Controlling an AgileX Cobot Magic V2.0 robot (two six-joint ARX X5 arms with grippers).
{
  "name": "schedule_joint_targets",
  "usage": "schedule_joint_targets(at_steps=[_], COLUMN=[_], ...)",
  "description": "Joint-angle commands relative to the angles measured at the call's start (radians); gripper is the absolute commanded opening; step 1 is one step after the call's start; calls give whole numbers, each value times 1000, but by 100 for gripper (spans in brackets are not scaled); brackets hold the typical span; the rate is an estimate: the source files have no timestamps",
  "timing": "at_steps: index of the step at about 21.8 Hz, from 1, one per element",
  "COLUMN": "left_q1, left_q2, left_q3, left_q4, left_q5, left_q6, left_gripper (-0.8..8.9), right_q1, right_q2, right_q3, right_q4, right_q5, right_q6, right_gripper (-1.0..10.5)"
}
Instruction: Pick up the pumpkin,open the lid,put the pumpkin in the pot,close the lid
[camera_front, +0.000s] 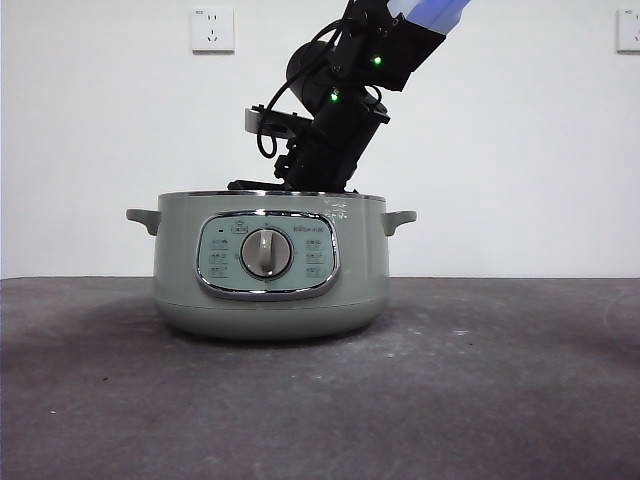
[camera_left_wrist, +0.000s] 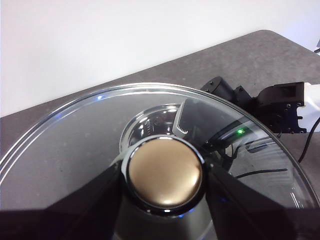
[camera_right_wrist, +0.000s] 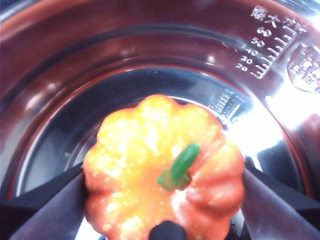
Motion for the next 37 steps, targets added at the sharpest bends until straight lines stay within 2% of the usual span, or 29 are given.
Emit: schedule_joint_targets(at_steps=[1,6,9,11,13,15,20,23,31,37], left_q1=[3,3,3,2,0,-16,-82,-112,-167,-175], left_q2=[-15,-15,-4,33,87,138,293,363,528,615], left_q3=[22,22,22,22,21,20,19,19,19,19], left_q4=[48,52,59,66,76,112,219,264,423,488], left_q5=[8,10,12,28,64,64,64,63,59,58], left_q6=[13,13,17,26,35,35,42,60,61,61], left_gripper=[-8,-8,-8,-8,-8,-8,-8,-8,-8,-8], right_q1=[7,4,0,-20,-38,-41,-40,-40,-39,-39], right_q2=[16,-85,-240,-384,-520,-624,-815,-868,-952,-971], right_q3=[-3,5,5,5,5,5,5,5,5,5], right_q4=[-5,-14,-131,-226,-309,-367,-503,-542,-623,-650], right_q5=[2,17,153,209,208,207,66,23,24,24], right_q6=[14,37,50,101,147,146,175,186,186,182], right_gripper=[718,721,719,719,716,714,714,714,703,688])
